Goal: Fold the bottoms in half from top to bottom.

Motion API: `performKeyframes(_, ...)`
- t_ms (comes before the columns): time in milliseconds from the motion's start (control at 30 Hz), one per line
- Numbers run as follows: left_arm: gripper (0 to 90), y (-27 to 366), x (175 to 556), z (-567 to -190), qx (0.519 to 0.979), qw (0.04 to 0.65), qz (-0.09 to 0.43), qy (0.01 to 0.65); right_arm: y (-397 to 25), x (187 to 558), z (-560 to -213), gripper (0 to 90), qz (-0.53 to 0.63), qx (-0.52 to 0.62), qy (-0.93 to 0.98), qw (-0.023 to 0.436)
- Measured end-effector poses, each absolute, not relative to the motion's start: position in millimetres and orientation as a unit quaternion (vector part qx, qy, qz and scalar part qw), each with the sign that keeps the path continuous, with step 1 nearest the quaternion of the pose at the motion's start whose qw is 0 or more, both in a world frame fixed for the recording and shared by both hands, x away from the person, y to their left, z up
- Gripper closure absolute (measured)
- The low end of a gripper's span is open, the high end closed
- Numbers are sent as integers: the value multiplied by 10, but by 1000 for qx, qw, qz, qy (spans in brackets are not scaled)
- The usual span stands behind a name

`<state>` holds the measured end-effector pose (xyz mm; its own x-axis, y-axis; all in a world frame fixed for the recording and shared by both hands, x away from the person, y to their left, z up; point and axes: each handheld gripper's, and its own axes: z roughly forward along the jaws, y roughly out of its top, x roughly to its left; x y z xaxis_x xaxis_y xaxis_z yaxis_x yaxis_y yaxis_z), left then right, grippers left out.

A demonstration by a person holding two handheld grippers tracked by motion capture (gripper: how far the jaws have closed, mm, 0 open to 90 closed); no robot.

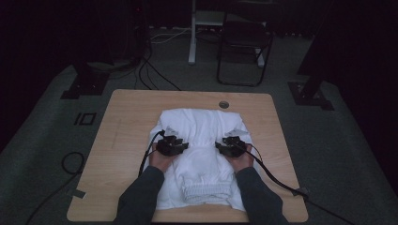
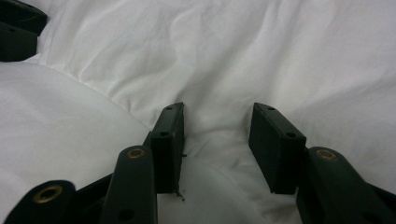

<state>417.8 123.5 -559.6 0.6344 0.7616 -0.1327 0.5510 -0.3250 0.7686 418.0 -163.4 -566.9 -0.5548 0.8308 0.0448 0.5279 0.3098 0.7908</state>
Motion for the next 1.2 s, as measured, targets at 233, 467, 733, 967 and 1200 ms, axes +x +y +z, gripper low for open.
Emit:
performKeyframes(233, 607, 1259, 3668, -5623, 804, 416, 124, 406, -1636, 3761, -5691, 546, 400, 421, 793, 185)
performKeyframes(467, 590, 1307, 3366, -5638, 799, 426, 101, 412, -1635, 3463, -5707, 546, 404, 412, 796, 180)
performKeyframes(733, 436, 1525, 3702, -5077, 779, 422, 192, 423, -1637, 3357, -5711, 547, 404, 408, 799, 178)
performKeyframes(967, 246, 1712, 4437, -5232, 760, 355, 221, 497, -1633, 3355, -5711, 547, 404, 408, 799, 178)
performKeyframes(1200, 194, 1836, 4586, -5525, 757, 352, 170, 523, -1634, 3355, -5711, 547, 404, 409, 799, 178)
